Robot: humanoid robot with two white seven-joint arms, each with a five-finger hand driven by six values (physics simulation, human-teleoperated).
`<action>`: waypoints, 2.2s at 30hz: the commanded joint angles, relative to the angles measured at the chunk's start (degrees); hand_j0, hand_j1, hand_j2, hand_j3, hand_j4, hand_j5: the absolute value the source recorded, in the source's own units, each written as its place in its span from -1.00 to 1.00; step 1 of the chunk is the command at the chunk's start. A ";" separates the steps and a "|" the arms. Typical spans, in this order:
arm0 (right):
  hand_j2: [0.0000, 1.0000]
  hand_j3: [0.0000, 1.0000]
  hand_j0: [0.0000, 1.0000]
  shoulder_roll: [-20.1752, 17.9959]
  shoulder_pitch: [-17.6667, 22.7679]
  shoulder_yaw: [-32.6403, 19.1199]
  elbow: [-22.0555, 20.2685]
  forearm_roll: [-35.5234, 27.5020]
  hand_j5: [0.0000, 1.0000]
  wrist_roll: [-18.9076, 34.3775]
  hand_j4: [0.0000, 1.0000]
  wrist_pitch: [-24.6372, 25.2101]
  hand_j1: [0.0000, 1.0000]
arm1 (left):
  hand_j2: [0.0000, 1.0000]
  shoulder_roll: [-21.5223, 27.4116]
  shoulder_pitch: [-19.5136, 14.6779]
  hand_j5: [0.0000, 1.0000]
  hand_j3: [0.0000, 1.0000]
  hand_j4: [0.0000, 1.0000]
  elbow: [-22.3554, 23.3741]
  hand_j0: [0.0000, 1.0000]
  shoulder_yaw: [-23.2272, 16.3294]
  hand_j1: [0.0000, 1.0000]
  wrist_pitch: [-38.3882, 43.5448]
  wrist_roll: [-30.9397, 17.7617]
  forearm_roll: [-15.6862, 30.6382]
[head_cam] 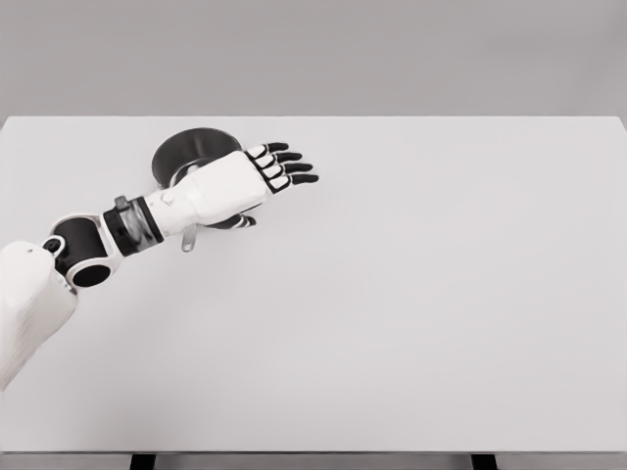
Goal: Rotate pot handle
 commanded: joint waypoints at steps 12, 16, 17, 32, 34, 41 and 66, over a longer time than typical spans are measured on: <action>1.00 1.00 1.00 0.00 0.00 -0.01 0.00 -0.03 1.00 0.00 1.00 0.00 1.00 | 1.00 2.36 1.67 1.00 1.00 1.00 -0.01 1.00 1.75 1.00 0.02 0.25 0.89; 1.00 1.00 1.00 0.00 0.00 -0.01 0.00 -0.03 1.00 0.00 1.00 0.00 1.00 | 1.00 3.24 1.85 1.00 1.00 1.00 -0.01 1.00 1.84 1.00 0.02 1.04 0.72; 1.00 1.00 1.00 0.00 0.00 -0.01 0.00 -0.03 1.00 0.00 1.00 0.00 1.00 | 1.00 3.41 1.85 1.00 1.00 1.00 -0.01 1.00 1.92 1.00 0.02 1.13 0.72; 1.00 1.00 1.00 0.00 0.00 -0.01 0.00 -0.03 1.00 0.00 1.00 0.00 1.00 | 1.00 5.43 3.08 1.00 1.00 1.00 -0.01 1.00 3.59 1.00 0.02 1.39 0.89; 1.00 1.00 1.00 0.00 0.00 -0.01 0.00 -0.03 1.00 0.00 1.00 0.00 1.00 | 1.00 5.70 3.16 1.00 1.00 1.00 -0.01 1.00 3.59 1.00 0.02 1.39 0.89; 1.00 1.00 1.00 0.00 0.00 -0.01 0.00 -0.03 1.00 0.00 1.00 0.00 1.00 | 1.00 6.75 5.19 1.00 1.00 1.00 -0.01 1.00 6.76 1.00 0.02 1.39 0.89; 1.00 1.00 1.00 0.00 0.00 -0.01 0.00 -0.03 1.00 0.00 1.00 0.00 1.00 | 1.00 9.39 6.50 1.00 1.00 1.00 0.87 1.00 9.39 1.00 0.02 1.48 0.63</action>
